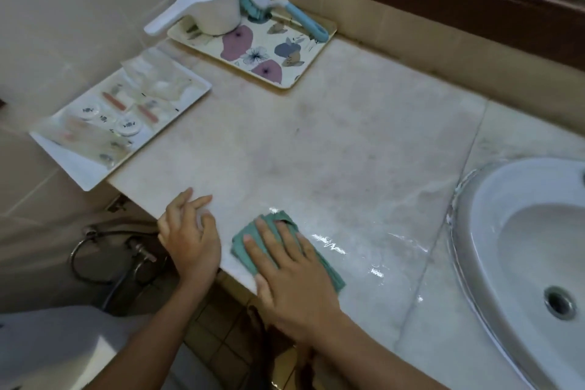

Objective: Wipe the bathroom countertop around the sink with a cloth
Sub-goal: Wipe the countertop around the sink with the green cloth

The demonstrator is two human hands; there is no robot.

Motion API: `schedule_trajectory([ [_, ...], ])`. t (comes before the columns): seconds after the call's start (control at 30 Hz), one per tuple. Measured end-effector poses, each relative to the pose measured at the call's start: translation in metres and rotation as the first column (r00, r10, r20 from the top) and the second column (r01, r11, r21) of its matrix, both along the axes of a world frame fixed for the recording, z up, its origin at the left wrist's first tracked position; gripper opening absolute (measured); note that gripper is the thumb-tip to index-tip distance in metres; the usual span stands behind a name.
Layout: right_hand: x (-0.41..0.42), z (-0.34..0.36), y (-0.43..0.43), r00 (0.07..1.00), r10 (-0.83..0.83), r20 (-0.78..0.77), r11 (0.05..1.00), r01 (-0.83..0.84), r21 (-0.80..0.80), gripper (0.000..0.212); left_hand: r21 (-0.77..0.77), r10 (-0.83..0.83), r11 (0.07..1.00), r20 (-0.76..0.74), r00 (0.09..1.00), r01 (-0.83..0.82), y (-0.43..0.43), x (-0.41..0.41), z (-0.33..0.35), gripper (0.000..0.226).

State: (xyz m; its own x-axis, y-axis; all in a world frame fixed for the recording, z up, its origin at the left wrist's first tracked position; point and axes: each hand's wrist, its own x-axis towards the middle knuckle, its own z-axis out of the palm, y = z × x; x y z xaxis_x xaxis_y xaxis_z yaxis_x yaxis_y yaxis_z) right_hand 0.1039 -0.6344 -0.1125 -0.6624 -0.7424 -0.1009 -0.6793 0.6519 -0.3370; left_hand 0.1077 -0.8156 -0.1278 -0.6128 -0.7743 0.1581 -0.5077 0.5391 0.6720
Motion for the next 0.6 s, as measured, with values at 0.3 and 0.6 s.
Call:
schedule_trajectory([
  [0.3,-0.137,0.001,0.053,0.838,-0.538,-0.093,0.831,0.546,0.104,0.064,-0.085,-0.013,0.996,-0.062,0.998,0.007,-0.001,-0.001,-0.009,0.029],
  [0.6,-0.184,0.002,-0.112,0.854,-0.519,-0.042,0.849,0.521,0.086,0.061,-0.108,-0.049,0.993,-0.084,0.995,0.04,-0.005,0.0,-0.016,0.029],
])
